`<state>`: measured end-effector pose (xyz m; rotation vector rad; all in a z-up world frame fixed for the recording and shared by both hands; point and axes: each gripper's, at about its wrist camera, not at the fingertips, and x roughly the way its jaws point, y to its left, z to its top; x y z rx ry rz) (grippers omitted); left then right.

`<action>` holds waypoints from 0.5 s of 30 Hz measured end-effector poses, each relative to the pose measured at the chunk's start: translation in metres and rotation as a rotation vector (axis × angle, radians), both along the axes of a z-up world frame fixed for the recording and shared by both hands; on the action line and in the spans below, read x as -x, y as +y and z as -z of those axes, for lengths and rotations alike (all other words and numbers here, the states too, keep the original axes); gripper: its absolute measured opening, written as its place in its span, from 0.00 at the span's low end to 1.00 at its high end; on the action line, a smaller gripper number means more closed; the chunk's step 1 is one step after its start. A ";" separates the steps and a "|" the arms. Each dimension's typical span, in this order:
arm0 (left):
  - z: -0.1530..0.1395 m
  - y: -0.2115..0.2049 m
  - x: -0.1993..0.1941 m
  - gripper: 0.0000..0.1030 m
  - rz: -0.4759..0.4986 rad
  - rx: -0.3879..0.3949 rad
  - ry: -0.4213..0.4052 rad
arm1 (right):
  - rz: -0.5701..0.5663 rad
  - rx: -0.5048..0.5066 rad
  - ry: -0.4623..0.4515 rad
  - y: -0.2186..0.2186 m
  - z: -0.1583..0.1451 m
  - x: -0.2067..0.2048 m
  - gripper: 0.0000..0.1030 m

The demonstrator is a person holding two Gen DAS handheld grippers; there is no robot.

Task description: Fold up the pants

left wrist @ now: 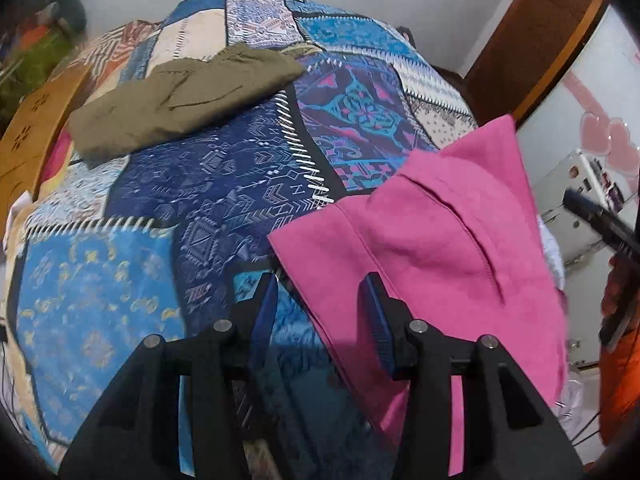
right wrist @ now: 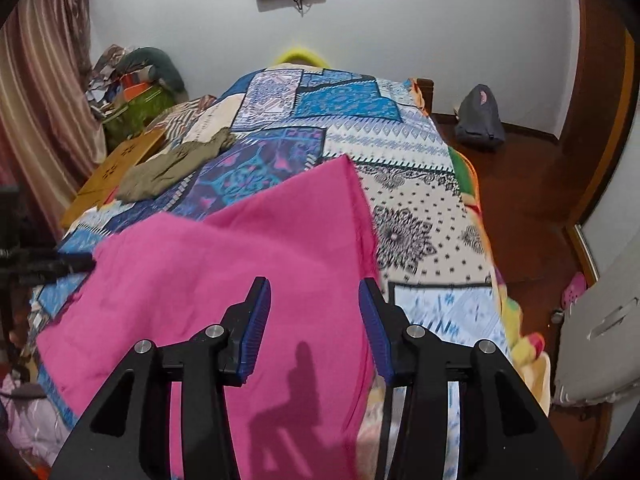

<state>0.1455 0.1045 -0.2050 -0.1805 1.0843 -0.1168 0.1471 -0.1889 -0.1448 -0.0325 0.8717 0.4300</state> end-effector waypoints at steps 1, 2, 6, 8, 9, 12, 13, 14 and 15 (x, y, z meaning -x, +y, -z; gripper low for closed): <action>0.002 -0.003 -0.003 0.43 0.011 -0.016 -0.015 | 0.008 0.002 -0.004 0.000 0.001 -0.004 0.56; 0.001 -0.007 -0.006 0.33 0.026 -0.028 -0.031 | 0.017 0.002 -0.010 0.000 0.003 -0.011 0.58; 0.003 -0.021 -0.019 0.05 0.072 -0.131 -0.051 | 0.033 0.008 -0.003 0.001 0.012 -0.038 0.58; 0.006 -0.022 -0.026 0.05 0.094 -0.163 -0.058 | 0.051 0.001 0.006 -0.001 0.018 -0.056 0.58; 0.006 -0.020 -0.030 0.05 0.098 -0.168 -0.059 | 0.056 -0.007 0.014 -0.002 0.022 -0.064 0.58; 0.008 -0.009 -0.043 0.05 0.099 -0.141 -0.056 | 0.065 -0.039 0.043 -0.003 0.032 -0.089 0.58; 0.008 -0.006 -0.044 0.05 0.097 -0.130 -0.054 | 0.066 -0.051 0.048 -0.002 0.036 -0.096 0.58; 0.009 -0.003 -0.046 0.05 0.095 -0.115 -0.050 | 0.063 -0.062 0.057 0.000 0.040 -0.103 0.58; 0.010 -0.001 -0.047 0.06 0.094 -0.102 -0.046 | 0.055 -0.066 0.077 0.004 0.047 -0.111 0.58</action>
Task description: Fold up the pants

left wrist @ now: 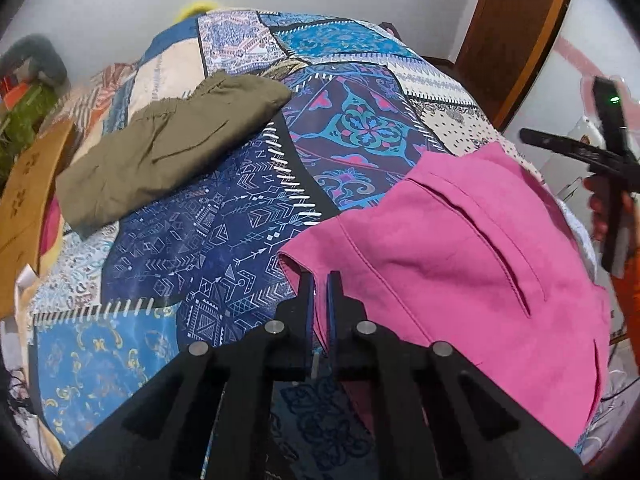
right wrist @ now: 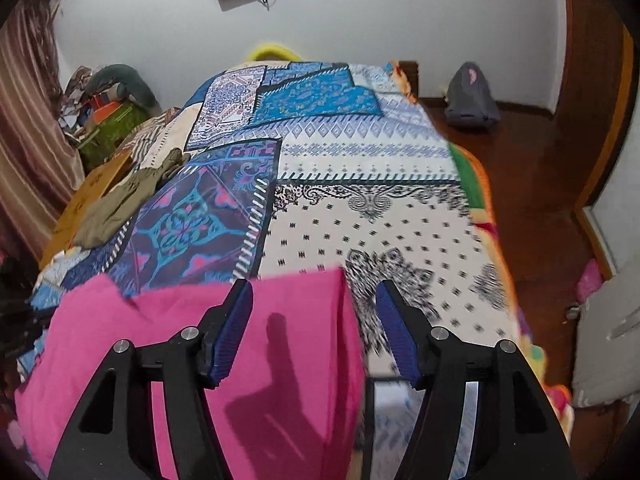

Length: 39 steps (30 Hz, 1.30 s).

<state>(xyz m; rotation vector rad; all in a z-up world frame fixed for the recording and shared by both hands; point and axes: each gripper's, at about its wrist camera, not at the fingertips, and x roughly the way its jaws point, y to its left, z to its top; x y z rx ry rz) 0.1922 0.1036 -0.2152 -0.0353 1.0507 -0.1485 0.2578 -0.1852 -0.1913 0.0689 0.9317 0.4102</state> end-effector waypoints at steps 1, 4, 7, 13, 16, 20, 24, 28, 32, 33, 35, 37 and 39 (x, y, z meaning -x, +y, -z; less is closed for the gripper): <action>0.001 0.002 0.000 0.06 -0.002 0.010 0.002 | -0.008 0.002 0.023 0.002 0.006 -0.006 0.58; 0.002 0.001 0.004 0.08 -0.003 -0.006 -0.004 | -0.048 0.008 0.112 0.009 0.027 -0.019 0.58; 0.004 -0.002 0.008 0.09 -0.004 -0.025 -0.011 | -0.090 0.018 0.200 0.016 0.050 -0.022 0.56; 0.005 -0.005 0.008 0.11 -0.013 -0.045 -0.010 | -0.144 0.039 0.169 0.025 0.044 -0.010 0.10; 0.006 -0.007 0.010 0.16 -0.020 -0.074 -0.018 | -0.124 0.145 0.032 0.033 0.030 0.007 0.07; 0.006 -0.008 0.012 0.22 -0.023 -0.114 -0.031 | -0.084 0.210 -0.057 0.027 0.019 0.011 0.06; 0.005 -0.007 0.014 0.31 -0.038 -0.143 -0.035 | -0.072 0.232 -0.042 0.020 0.020 0.007 0.06; 0.000 0.001 0.016 0.34 -0.073 -0.137 -0.016 | -0.071 0.270 0.013 0.022 0.028 0.003 0.08; -0.022 0.002 0.020 0.33 -0.083 -0.107 -0.039 | -0.017 0.226 0.017 0.011 0.011 0.011 0.28; -0.030 -0.001 0.022 0.33 -0.074 -0.093 -0.052 | -0.013 0.199 0.010 0.007 0.003 0.015 0.29; -0.046 -0.011 0.029 0.33 -0.045 -0.069 -0.084 | -0.006 0.136 -0.002 -0.001 -0.014 0.028 0.32; -0.058 -0.025 0.035 0.33 -0.007 -0.044 -0.110 | -0.018 0.089 0.000 -0.004 -0.026 0.042 0.36; -0.064 -0.042 0.040 0.33 0.034 -0.014 -0.115 | -0.048 0.063 -0.003 -0.001 -0.034 0.061 0.39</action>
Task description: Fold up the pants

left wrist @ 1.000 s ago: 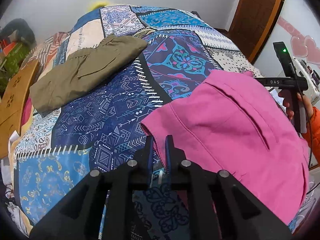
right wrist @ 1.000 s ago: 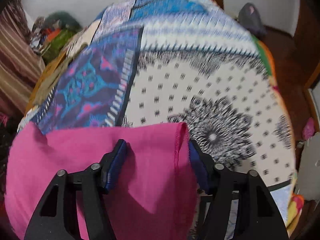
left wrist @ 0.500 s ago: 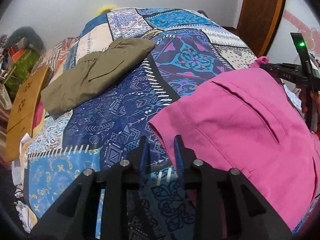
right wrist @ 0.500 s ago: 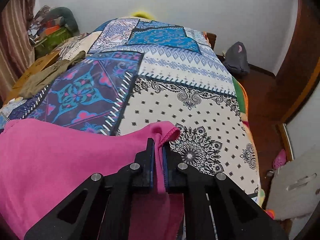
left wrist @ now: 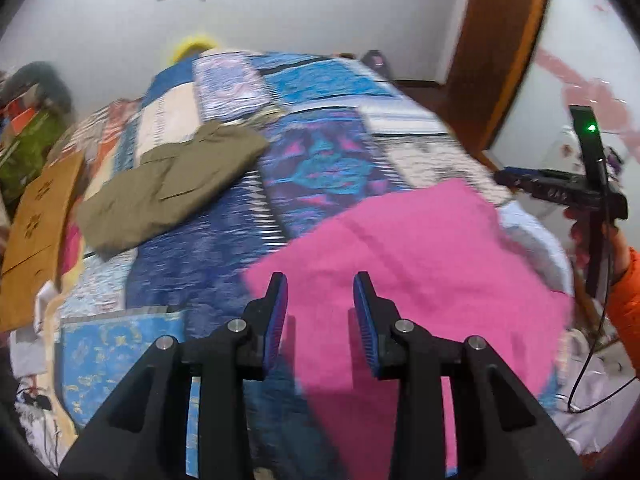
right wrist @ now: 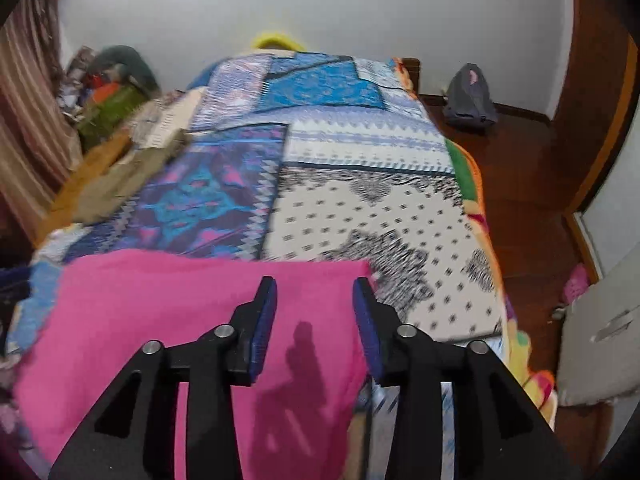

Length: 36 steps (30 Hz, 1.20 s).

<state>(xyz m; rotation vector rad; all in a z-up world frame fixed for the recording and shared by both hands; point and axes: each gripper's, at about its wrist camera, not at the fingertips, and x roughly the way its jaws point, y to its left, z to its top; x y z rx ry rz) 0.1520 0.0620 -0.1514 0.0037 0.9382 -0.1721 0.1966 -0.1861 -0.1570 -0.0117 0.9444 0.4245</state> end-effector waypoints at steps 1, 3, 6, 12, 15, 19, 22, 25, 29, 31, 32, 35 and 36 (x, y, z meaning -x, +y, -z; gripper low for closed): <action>0.000 -0.011 0.004 0.33 0.028 0.013 0.007 | -0.020 -0.003 -0.001 0.003 -0.003 0.011 0.40; 0.005 -0.028 0.010 0.33 0.060 0.009 0.019 | -0.049 -0.027 0.021 0.011 -0.002 0.030 0.40; 0.020 -0.046 0.021 0.33 0.082 0.001 0.068 | -0.108 -0.074 0.090 0.025 0.010 0.056 0.40; 0.030 -0.048 0.055 0.37 0.055 -0.021 0.059 | -0.135 -0.028 0.083 0.035 0.028 0.099 0.40; 0.031 -0.038 0.070 0.45 0.039 -0.022 0.061 | -0.121 -0.037 0.101 0.024 0.028 0.109 0.40; 0.031 -0.019 0.091 0.54 -0.001 0.002 0.057 | -0.107 0.010 0.104 0.009 0.031 0.128 0.41; 0.030 -0.009 0.103 0.56 -0.017 0.029 0.068 | -0.077 0.040 0.112 -0.006 0.033 0.140 0.41; 0.025 -0.004 0.114 0.58 -0.024 0.017 0.062 | -0.040 0.076 0.113 -0.019 0.031 0.147 0.41; 0.015 0.003 0.128 0.58 -0.064 -0.048 0.046 | -0.006 0.090 0.061 -0.028 0.013 0.151 0.41; 0.008 0.012 0.134 0.58 -0.089 0.010 0.052 | -0.005 0.081 0.017 -0.026 0.000 0.152 0.41; 0.005 0.017 0.136 0.58 -0.105 0.057 0.060 | -0.010 0.072 -0.010 -0.022 -0.007 0.152 0.41; 0.000 0.021 0.136 0.58 -0.123 0.177 0.085 | -0.040 0.044 -0.078 -0.006 -0.025 0.151 0.41; 0.000 0.021 0.136 0.58 -0.121 0.221 0.099 | -0.054 0.035 -0.098 0.001 -0.029 0.151 0.41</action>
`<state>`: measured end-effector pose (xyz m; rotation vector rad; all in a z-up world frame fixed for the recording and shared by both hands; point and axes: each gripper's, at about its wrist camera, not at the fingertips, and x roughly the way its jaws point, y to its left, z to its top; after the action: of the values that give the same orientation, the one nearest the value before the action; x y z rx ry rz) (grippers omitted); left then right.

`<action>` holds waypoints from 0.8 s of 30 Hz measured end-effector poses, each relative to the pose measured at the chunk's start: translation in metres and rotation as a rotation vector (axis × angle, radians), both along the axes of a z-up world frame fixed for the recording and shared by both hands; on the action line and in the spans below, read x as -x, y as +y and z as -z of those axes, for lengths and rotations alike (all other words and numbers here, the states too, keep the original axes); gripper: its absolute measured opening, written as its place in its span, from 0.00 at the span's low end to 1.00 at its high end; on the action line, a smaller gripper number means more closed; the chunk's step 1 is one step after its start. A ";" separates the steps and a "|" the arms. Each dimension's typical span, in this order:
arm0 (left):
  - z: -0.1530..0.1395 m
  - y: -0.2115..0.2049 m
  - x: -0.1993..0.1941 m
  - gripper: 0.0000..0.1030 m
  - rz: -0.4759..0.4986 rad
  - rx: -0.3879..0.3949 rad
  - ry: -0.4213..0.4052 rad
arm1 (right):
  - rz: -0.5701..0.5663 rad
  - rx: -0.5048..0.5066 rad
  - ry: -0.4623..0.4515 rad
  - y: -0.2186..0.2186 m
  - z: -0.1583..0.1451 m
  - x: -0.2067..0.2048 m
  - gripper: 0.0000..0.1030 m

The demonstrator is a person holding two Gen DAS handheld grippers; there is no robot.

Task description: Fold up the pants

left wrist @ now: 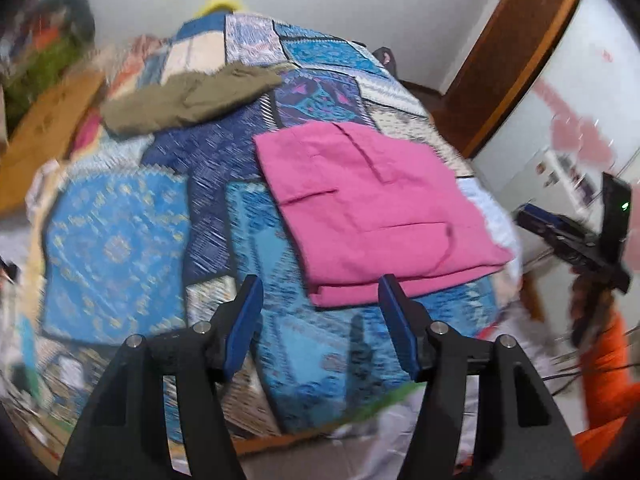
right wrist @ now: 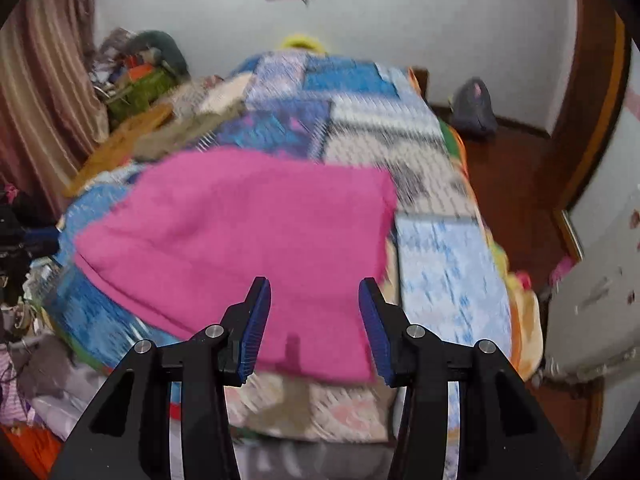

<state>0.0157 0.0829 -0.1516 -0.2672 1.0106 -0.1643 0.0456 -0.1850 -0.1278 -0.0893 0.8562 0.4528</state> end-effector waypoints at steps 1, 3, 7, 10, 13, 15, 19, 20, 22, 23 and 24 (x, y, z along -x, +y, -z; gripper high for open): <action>0.001 -0.001 0.000 0.58 0.004 0.036 0.010 | -0.016 -0.007 -0.017 0.007 -0.003 0.000 0.42; 0.008 -0.007 -0.002 0.60 0.020 0.111 0.051 | -0.056 -0.017 -0.039 0.025 -0.006 0.000 0.43; 0.030 -0.015 -0.004 0.60 0.032 0.205 0.149 | -0.122 -0.018 -0.044 0.055 0.003 -0.001 0.43; 0.036 -0.015 -0.004 0.66 0.009 0.251 0.144 | -0.158 -0.014 0.003 0.069 0.023 -0.006 0.43; 0.039 -0.012 -0.007 0.68 -0.017 0.331 0.144 | -0.174 -0.012 0.078 0.075 0.041 -0.009 0.43; 0.044 -0.008 -0.010 0.70 -0.032 0.381 0.144 | -0.169 -0.034 0.100 0.074 0.046 -0.008 0.43; 0.048 -0.006 -0.018 0.70 -0.052 0.421 0.126 | -0.183 -0.036 0.106 0.073 0.047 -0.008 0.43; 0.049 -0.006 -0.021 0.70 -0.060 0.427 0.123 | -0.184 -0.033 0.103 0.074 0.047 -0.008 0.43; 0.049 -0.007 -0.025 0.70 -0.073 0.434 0.117 | -0.190 -0.022 0.092 0.075 0.048 -0.006 0.43; 0.049 -0.006 -0.028 0.70 -0.081 0.438 0.115 | -0.192 -0.021 0.089 0.075 0.048 -0.005 0.43; 0.050 -0.005 -0.032 0.70 -0.086 0.440 0.117 | -0.191 -0.025 0.090 0.074 0.048 -0.006 0.43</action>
<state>0.0476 0.0776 -0.2014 -0.7273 1.0703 -0.2959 0.0512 -0.1110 -0.1758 -0.1298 0.9341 0.6506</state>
